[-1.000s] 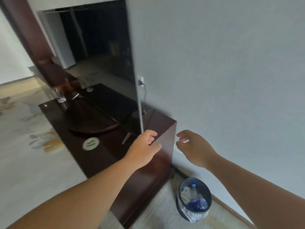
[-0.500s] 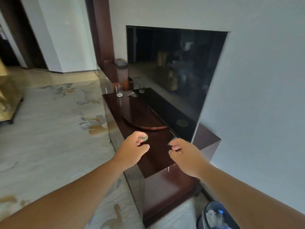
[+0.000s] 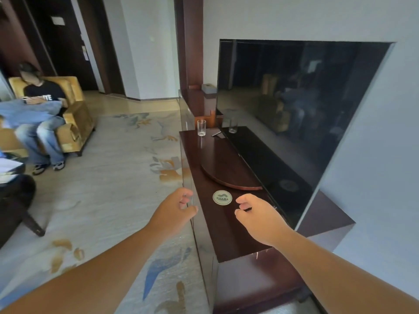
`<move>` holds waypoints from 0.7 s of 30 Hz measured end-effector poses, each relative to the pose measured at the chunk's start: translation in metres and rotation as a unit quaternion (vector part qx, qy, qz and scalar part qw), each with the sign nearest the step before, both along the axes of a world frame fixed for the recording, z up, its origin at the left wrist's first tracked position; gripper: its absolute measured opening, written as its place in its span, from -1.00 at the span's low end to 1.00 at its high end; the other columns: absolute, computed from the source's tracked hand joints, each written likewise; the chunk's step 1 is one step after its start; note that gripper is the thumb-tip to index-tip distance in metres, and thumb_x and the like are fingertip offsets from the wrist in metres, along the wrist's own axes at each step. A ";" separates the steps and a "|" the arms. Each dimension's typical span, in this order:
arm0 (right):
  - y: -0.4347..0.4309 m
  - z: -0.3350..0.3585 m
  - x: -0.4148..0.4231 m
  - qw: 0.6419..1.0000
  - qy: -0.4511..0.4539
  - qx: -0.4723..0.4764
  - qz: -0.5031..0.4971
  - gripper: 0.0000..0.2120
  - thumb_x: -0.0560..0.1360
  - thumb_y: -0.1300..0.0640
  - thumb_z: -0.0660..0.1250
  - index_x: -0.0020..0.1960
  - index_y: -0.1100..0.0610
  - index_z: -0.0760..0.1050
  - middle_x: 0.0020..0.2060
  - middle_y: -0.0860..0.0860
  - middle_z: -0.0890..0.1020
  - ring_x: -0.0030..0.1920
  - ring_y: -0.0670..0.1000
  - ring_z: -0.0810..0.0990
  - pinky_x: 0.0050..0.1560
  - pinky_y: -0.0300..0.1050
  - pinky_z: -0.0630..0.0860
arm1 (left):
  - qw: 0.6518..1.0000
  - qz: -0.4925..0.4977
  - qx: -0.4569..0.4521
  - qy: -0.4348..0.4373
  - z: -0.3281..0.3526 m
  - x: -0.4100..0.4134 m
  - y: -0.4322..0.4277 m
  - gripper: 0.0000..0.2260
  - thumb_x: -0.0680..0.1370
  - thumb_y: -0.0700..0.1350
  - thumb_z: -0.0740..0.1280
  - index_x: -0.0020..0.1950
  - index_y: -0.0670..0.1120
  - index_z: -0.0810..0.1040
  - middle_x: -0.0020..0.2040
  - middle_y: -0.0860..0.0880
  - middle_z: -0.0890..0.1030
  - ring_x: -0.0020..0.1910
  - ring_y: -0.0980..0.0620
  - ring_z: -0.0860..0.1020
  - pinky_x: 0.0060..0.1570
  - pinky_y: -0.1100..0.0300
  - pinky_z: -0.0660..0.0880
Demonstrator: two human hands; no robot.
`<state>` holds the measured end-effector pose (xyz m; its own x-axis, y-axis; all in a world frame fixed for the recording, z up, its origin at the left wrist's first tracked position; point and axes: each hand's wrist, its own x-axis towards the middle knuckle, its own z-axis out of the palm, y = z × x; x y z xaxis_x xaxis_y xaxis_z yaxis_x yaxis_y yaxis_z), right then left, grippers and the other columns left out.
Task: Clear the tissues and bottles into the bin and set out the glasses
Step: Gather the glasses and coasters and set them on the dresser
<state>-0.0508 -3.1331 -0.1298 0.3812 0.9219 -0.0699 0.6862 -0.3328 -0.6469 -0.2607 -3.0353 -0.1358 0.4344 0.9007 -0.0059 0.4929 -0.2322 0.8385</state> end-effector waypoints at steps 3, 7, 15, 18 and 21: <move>0.018 -0.007 0.001 1.000 -0.004 -0.005 0.008 -0.70 0.56 -0.03 0.27 0.28 -0.09 0.40 0.21 -0.10 0.55 0.00 -0.09 0.58 -0.12 -0.35 0.55 | 1.000 0.014 -0.008 -0.009 -0.002 -0.001 0.016 -0.69 0.52 -0.05 0.37 0.24 0.09 0.45 0.14 0.06 0.50 0.15 0.10 0.47 0.03 0.20 0.40; 0.045 -0.013 0.001 1.000 -0.004 -0.020 0.011 -0.68 0.55 -0.02 0.29 0.29 -0.07 0.40 0.21 -0.09 0.55 0.07 -0.06 0.57 -0.06 -0.32 0.55 | 1.000 0.016 -0.017 -0.011 -0.009 -0.003 0.044 -0.70 0.52 -0.03 0.38 0.22 0.11 0.45 0.12 0.07 0.50 0.14 0.11 0.48 -0.01 0.22 0.40; 0.104 -0.014 -0.008 0.998 -0.050 -0.038 -0.013 -0.72 0.57 0.07 0.25 0.27 0.04 0.45 0.10 -0.01 0.61 0.01 -0.05 0.59 -0.04 -0.22 0.54 | 0.999 -0.028 -0.035 -0.028 -0.020 -0.006 0.131 -0.68 0.52 -0.04 0.37 0.25 0.08 0.45 0.11 0.09 0.50 0.14 0.11 0.48 0.10 0.18 0.42; 0.122 -0.019 -0.008 0.997 -0.033 -0.036 -0.062 -0.73 0.57 0.05 0.25 0.26 0.01 0.44 0.12 -0.03 0.60 -0.01 -0.10 0.56 -0.19 -0.33 0.44 | 0.998 -0.057 -0.030 -0.020 -0.021 -0.007 0.163 -0.66 0.53 -0.05 0.36 0.29 0.05 0.44 0.14 0.07 0.50 0.15 0.10 0.48 0.14 0.14 0.44; 0.134 -0.026 -0.011 0.994 -0.033 -0.054 -0.093 -0.72 0.57 0.03 0.25 0.27 0.01 0.43 0.15 -0.04 0.59 0.03 -0.08 0.55 -0.17 -0.29 0.44 | 0.995 -0.084 -0.046 -0.015 -0.026 -0.005 0.191 -0.66 0.53 -0.06 0.36 0.30 0.04 0.44 0.16 0.03 0.50 0.16 0.08 0.49 0.13 0.13 0.47</move>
